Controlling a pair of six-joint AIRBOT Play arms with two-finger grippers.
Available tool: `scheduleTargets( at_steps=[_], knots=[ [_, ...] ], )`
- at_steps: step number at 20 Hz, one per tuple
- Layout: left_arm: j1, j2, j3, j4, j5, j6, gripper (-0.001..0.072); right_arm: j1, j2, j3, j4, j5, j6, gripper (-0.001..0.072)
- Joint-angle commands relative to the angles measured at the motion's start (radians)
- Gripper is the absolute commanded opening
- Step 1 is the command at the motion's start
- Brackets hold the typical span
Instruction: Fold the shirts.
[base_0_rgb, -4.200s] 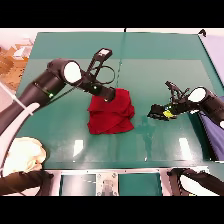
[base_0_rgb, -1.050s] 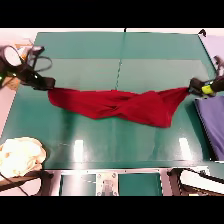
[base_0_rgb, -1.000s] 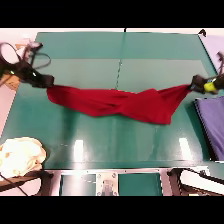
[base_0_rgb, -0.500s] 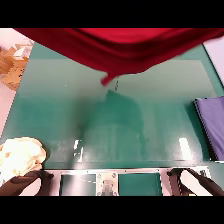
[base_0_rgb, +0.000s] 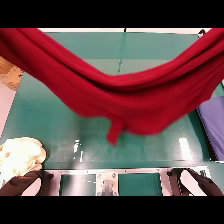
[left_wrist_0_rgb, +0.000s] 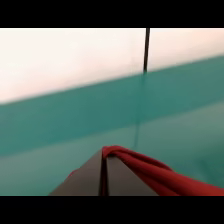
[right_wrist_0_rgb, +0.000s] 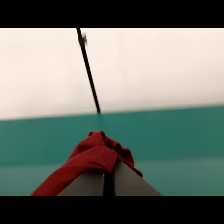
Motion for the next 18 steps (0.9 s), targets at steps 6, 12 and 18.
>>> scheduleTargets(
  at_steps=[6,12,18],
  knots=[
    [0.0,-0.216,-0.616,-0.21,0.284,0.003,0.0018,0.116,-0.224,-0.564,0.022,-0.209,-0.08,0.0018],
    [0.0,-0.569,-0.658,-0.32,0.363,0.052,0.0018,0.187,-0.617,-0.539,0.023,-0.304,-0.083,0.0018],
    [0.026,-0.629,-0.567,-0.262,0.386,0.052,0.023,0.091,-0.663,-0.447,0.012,-0.132,-0.07,0.0399]
  ],
)
